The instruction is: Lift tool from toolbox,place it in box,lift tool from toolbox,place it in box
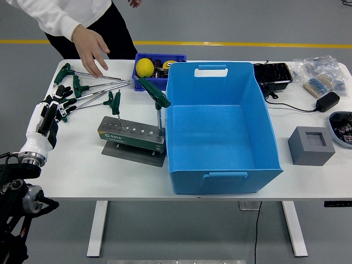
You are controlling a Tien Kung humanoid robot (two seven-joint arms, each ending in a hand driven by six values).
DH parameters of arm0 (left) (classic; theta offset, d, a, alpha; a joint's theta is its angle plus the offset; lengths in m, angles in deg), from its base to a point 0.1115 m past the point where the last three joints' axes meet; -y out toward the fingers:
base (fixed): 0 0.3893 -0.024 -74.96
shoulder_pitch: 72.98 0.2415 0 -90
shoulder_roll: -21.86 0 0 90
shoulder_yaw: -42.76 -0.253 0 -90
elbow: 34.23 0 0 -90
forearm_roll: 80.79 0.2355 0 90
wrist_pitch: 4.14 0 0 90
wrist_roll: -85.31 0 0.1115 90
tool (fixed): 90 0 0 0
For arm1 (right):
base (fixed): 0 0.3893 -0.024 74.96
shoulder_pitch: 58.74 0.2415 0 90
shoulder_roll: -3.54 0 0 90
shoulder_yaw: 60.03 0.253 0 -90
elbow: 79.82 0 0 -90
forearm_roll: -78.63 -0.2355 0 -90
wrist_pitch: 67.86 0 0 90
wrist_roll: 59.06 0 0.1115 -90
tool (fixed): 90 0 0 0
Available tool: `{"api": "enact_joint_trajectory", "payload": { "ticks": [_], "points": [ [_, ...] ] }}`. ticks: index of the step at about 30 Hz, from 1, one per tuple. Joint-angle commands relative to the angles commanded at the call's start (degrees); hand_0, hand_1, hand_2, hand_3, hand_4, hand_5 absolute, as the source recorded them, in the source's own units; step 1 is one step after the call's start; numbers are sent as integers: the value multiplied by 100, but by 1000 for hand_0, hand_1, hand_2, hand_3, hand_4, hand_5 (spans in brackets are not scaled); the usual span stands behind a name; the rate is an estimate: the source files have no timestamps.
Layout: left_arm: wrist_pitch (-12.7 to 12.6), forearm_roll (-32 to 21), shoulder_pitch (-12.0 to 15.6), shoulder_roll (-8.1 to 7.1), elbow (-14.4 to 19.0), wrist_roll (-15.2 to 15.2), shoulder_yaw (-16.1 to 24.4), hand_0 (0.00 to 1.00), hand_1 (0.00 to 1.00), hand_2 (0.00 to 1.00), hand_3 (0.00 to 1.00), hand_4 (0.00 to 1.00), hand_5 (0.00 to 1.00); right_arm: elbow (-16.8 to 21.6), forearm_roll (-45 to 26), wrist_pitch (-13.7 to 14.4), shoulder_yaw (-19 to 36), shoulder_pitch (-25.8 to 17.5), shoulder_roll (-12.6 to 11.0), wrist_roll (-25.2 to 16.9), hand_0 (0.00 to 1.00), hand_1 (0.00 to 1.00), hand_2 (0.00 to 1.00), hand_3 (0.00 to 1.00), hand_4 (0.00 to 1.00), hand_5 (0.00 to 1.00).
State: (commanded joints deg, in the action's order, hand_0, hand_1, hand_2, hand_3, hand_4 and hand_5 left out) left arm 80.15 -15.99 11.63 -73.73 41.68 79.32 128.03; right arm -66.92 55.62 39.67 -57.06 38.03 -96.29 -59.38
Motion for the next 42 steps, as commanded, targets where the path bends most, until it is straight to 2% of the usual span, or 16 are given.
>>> {"api": "enact_joint_trajectory", "payload": {
  "ticks": [13,20,22,26,27,28,30,32,33,34,37,40,42],
  "points": [
    [-19,61,-1,4,7,-12,7,743,765,853,764,893,786,15,-12,-3,-15,3,-24,-4,696,665,729,557,791,690],
    [-49,326,12,-4,27,-42,21,742,765,852,763,893,785,12,20,8,13,-2,-13,7,696,666,729,557,791,688],
    [-83,608,12,-17,72,-75,41,755,789,886,773,895,774,12,25,10,21,-7,-11,10,695,665,729,556,791,689],
    [-215,1387,-45,-115,242,-184,-5,755,789,886,773,895,774,12,50,15,40,-13,-5,19,695,665,729,556,791,689],
    [-250,1623,-81,-154,294,-217,-27,755,789,886,773,895,774,12,61,17,49,-16,-3,24,695,665,729,556,791,689],
    [-286,1827,-126,-200,341,-250,-58,844,873,943,815,936,715,11,68,19,54,-18,-1,27,695,665,730,556,789,690],
    [-364,2281,-285,-360,447,-325,-197,844,873,943,815,936,715,10,85,23,70,-21,3,35,695,665,730,556,789,690],
    [-394,2755,-487,-571,527,-365,-405,844,873,943,815,936,715,9,109,26,82,-20,5,43,695,665,730,556,789,690],
    [-404,3003,-662,-739,569,-349,-587,844,873,943,815,936,715,8,143,30,104,-21,6,56,695,665,730,556,789,690],
    [-400,3177,-768,-830,583,-329,-699,940,960,998,869,998,624,8,156,32,112,-22,7,60,696,665,729,556,789,689],
    [-182,3862,-1321,-1193,634,13,-1236,940,960,998,869,998,624,7,209,35,137,-24,7,71,696,665,729,556,789,689],
    [-9,4365,-1839,-1427,676,283,-1766,960,981,998,879,998,612,10,212,37,121,-19,11,61,694,665,729,556,788,687],
    [203,4681,-2199,-1563,717,534,-2174,960,981,998,879,998,612,9,259,44,135,-15,12,64,694,665,729,556,788,687]
  ]
}}
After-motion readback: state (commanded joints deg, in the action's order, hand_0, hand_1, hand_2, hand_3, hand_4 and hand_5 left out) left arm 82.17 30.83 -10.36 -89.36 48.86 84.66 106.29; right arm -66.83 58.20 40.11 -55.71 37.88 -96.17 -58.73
